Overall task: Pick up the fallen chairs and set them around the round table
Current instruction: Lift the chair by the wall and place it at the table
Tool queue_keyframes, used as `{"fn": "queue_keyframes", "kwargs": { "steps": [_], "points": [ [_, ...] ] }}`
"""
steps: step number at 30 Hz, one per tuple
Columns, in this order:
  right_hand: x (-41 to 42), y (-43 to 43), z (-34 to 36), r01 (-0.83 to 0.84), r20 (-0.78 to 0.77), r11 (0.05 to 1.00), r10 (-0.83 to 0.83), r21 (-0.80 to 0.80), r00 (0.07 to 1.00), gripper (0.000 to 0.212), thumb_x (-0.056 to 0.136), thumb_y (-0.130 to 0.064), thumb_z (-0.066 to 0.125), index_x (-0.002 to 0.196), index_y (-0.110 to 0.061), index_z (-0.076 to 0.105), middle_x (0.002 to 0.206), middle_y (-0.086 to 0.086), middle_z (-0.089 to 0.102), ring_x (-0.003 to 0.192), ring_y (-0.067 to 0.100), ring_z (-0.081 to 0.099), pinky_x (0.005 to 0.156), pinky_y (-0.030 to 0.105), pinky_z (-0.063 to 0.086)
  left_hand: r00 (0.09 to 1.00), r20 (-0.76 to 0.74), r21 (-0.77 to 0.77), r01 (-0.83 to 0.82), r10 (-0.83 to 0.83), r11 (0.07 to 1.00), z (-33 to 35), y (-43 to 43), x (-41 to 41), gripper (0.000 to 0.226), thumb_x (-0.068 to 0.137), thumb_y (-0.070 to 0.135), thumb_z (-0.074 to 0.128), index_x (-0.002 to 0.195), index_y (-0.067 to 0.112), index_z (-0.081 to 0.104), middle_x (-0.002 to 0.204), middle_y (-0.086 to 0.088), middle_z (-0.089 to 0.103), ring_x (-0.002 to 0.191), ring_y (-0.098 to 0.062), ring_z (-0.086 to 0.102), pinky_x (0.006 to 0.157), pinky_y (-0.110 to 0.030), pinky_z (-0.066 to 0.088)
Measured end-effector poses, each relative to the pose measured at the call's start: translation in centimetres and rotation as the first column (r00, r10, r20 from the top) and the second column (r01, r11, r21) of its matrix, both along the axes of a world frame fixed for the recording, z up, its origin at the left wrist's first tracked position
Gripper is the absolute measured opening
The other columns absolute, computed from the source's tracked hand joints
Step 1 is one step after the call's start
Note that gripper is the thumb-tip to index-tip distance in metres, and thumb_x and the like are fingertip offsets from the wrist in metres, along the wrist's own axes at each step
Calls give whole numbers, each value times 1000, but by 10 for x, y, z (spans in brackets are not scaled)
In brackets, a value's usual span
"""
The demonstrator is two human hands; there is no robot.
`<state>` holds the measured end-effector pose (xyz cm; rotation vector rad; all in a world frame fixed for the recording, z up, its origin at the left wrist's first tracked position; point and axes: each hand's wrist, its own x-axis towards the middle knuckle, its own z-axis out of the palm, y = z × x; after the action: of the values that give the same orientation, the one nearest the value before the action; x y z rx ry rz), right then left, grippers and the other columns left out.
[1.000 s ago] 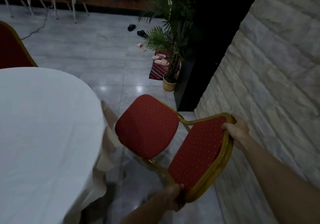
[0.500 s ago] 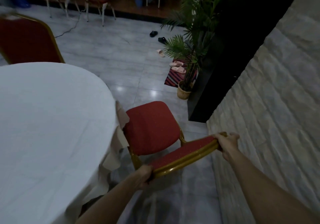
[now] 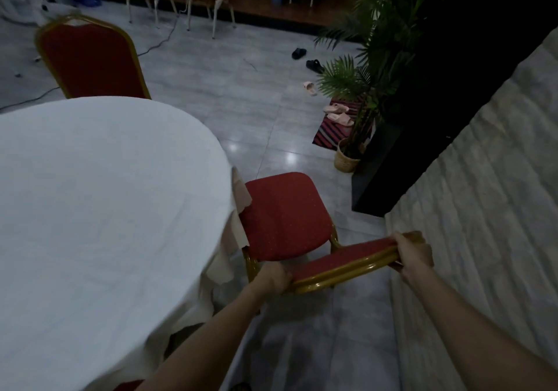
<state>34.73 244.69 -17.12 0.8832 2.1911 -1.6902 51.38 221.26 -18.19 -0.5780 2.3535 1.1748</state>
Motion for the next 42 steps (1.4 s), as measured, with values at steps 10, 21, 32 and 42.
{"fn": "queue_keyframes", "kwargs": {
  "steps": [10,21,32,42],
  "points": [
    [-42,-1,19,-176,-2,971,179,159,984,59,75,-29,74,126,-3,59,108,15,66,95,32,64,88,44,57,986,103,142,116,-132,983,-17,37,5,21,96,32,49,89,16,61,84,1,56,96,-20,60,89,-31,46],
    [84,-42,8,-190,-153,971,212,144,965,82,77,-16,73,143,-32,26,108,7,64,96,30,63,93,49,53,985,40,218,155,-167,964,-22,46,4,39,100,27,41,137,16,50,144,-6,48,131,-20,47,103,-27,36],
    [5,-31,23,-336,-138,913,373,232,918,85,79,-7,69,144,-29,19,113,6,54,96,28,57,86,43,54,995,-41,232,100,-93,968,-23,11,-2,29,99,22,43,123,17,59,117,-1,61,111,-18,59,99,-32,48],
    [9,-24,6,-334,-149,908,378,253,914,98,70,3,78,143,-27,20,117,5,52,98,26,54,83,40,51,994,-58,3,-92,92,996,-27,-43,-11,29,98,16,42,103,8,69,101,-4,65,91,-14,57,78,-22,40]
  ]
}}
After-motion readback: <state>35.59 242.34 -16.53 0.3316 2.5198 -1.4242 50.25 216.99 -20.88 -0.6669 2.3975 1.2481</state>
